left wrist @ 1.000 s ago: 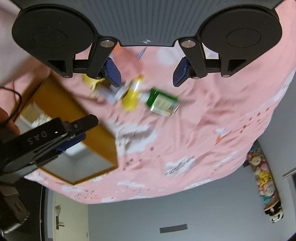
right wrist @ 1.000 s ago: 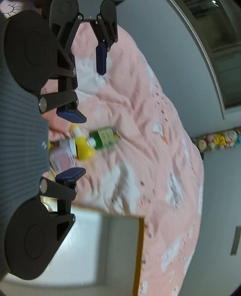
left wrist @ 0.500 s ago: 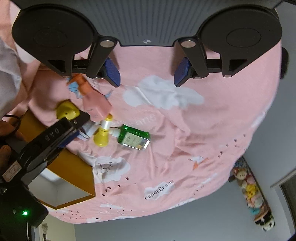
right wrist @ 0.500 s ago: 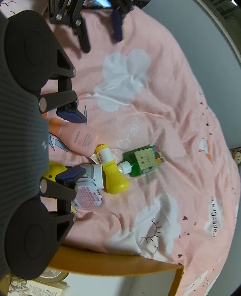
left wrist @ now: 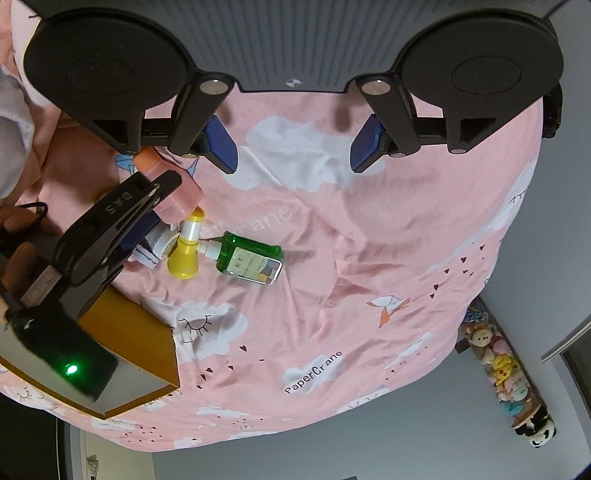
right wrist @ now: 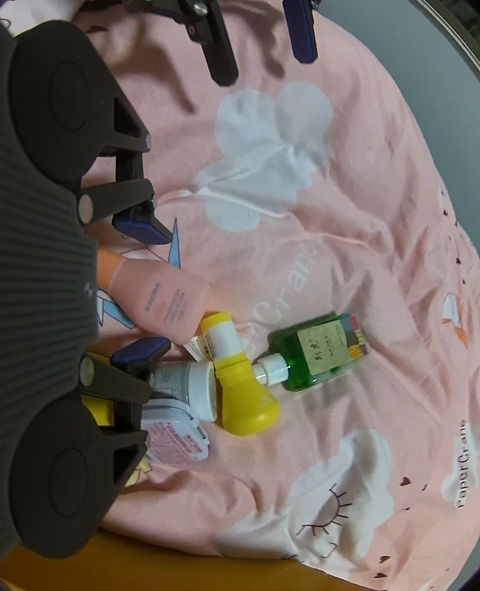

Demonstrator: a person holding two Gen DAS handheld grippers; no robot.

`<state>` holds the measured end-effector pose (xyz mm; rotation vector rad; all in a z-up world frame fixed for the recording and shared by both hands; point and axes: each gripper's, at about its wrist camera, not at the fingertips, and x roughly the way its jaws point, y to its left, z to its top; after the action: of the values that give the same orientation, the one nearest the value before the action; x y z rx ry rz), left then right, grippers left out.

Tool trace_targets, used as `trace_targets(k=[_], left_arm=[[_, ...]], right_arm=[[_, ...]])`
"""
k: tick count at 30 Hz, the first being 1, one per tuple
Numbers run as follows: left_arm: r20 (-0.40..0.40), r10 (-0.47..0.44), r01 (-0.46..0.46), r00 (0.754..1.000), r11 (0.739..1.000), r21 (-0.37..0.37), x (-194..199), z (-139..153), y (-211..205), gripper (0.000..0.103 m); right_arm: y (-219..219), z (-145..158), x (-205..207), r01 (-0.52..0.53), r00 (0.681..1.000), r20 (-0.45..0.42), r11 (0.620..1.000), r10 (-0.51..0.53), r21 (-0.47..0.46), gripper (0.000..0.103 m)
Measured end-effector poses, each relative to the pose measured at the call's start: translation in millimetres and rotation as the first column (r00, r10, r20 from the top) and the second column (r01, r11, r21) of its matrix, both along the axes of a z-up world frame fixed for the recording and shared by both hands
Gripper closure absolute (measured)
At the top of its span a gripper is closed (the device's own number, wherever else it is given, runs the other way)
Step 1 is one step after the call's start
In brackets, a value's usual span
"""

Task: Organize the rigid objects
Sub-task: 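Withdraw both tools from the box toward the scattered items, then grasp the pink tube with the right tool while the left tool grasps the green bottle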

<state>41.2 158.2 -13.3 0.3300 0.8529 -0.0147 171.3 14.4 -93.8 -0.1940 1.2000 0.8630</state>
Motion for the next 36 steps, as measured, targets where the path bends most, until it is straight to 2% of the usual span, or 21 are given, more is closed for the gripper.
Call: trace_targets(k=[4, 5, 10, 15, 20, 27, 33, 34, 36], left_arm=[[-0.005, -0.015, 0.015, 1.0, 1.0, 0.005, 7.2, 0.1, -1.4, 0.021], [-0.008, -0.018, 0.018, 1.0, 1.0, 0.005, 8.9, 0.3, -1.7, 0.021], [-0.024, -0.037, 0.037, 0.999, 0.999, 0.001, 16.5, -0.3, -3.1, 0.02], [-0.038, -0.037, 0.035, 0.999, 0.999, -0.031, 28.1, 0.7, -2.6, 0.02], [-0.046, -0.032, 0.031, 0.998, 0.999, -0.033, 43.6, 0.5, -8.2, 0.02], [-0.042, 0.014, -0.019, 0.999, 0.994, -0.104, 78.1, 2.8, -18.4, 0.02], [-0.081, 0.136, -0.153, 0.987, 0.953, -0.26, 115.9, -1.5, -23.4, 0.016], [-0.097, 0.162, -0.183, 0.982, 0.94, -0.289, 123.9, -5.0, -22.9, 0.016], [-0.136, 0.225, -0.26, 0.965, 0.895, -0.363, 137.0, -12.2, -19.3, 0.016]], right_arm=[[3.8, -13.5, 7.3, 0.018, 0.998, -0.068, 1.0, -0.019, -0.012, 0.048], [4.5, -15.7, 7.2, 0.019, 0.997, -0.077, 1.0, -0.02, -0.016, 0.055], [4.5, -20.3, 7.2, 0.02, 0.995, -0.097, 1.0, -0.02, -0.008, 0.057], [-0.4, -5.9, 6.4, 0.013, 0.998, -0.064, 1.0, -0.011, 0.026, 0.057], [-9.0, 20.0, 13.4, 0.026, 1.0, -0.002, 0.997, -0.026, 0.073, 0.057], [-20.8, 45.4, 42.0, 0.083, 0.992, 0.086, 0.993, -0.09, 0.089, 0.057], [-29.4, 54.7, 69.2, 0.12, 0.98, 0.151, 0.991, -0.127, 0.058, 0.057], [-30.1, 54.9, 74.8, 0.12, 0.979, 0.161, 0.992, -0.126, 0.047, 0.057], [-30.6, 53.1, 82.6, 0.119, 0.977, 0.177, 0.993, -0.122, 0.03, 0.057]])
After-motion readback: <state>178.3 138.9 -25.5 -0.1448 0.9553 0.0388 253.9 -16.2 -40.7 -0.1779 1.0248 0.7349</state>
